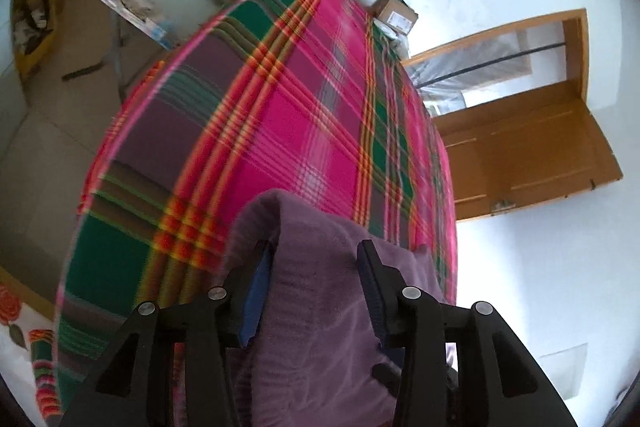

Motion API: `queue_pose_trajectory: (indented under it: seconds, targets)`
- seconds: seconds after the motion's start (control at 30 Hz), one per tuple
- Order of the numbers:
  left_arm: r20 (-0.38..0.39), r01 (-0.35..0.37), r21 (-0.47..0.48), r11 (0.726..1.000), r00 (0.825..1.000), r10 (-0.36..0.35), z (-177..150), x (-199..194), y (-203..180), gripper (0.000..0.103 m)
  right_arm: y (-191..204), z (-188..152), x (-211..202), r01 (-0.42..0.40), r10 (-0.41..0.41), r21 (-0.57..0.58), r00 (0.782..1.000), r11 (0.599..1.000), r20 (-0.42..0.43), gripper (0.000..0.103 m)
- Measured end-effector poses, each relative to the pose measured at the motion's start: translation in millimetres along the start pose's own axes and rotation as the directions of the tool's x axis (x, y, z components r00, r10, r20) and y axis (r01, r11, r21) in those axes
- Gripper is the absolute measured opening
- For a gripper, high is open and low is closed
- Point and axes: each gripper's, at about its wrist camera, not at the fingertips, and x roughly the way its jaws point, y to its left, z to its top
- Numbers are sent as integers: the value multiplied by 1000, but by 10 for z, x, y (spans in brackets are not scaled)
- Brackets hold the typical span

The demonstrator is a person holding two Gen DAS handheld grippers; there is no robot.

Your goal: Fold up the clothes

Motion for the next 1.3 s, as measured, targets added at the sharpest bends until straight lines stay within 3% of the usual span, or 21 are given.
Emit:
queue_pose_trajectory:
  seconds: [0.13, 0.27, 0.47, 0.6, 0.63, 0.67, 0.73, 0.83, 1.1, 1.3]
  targets:
    - [-18, 41, -31, 999, 999, -42, 70, 69, 75, 44, 9, -10, -1, 3, -3, -1, 1000, 1000, 2, 26]
    - [-3, 103, -140, 985, 995, -104, 105, 52, 257, 43, 6, -12, 8, 0, 0, 0, 1000, 1000, -2, 26]
    - [0, 49, -90, 995, 999, -50, 65, 39, 168, 43, 8, -19, 39, -3, 3, 5, 1000, 1000, -7, 26]
    - [10, 52, -88, 995, 999, -51, 79, 47, 155, 43, 15, -23, 56, 0, 0, 5, 1000, 1000, -10, 26]
    - [16, 40, -78, 996, 999, -39, 80, 40, 144, 29, 20, -25, 59, 1, -1, 4, 1000, 1000, -10, 26]
    - [23, 27, -68, 997, 999, -25, 81, 31, 133, 23, 24, -27, 59, 1, -1, 3, 1000, 1000, -11, 26]
    - [52, -15, -47, 999, 999, 18, 75, -11, 113, 14, 33, -30, 63, 1, -1, 1, 1000, 1000, -12, 26]
    - [106, -75, -26, 997, 991, 78, 66, -94, 121, 9, 51, -32, 84, -2, 2, -1, 1000, 1000, -18, 26]
    - [123, -86, -37, 996, 988, 90, 86, -20, 250, 9, 97, -31, 79, 5, -5, -15, 1000, 1000, -16, 26]
    - [158, -152, -8, 988, 976, 151, 39, -152, 152, 19, 321, -46, 23, -30, 31, -96, 1000, 995, 7, 26]
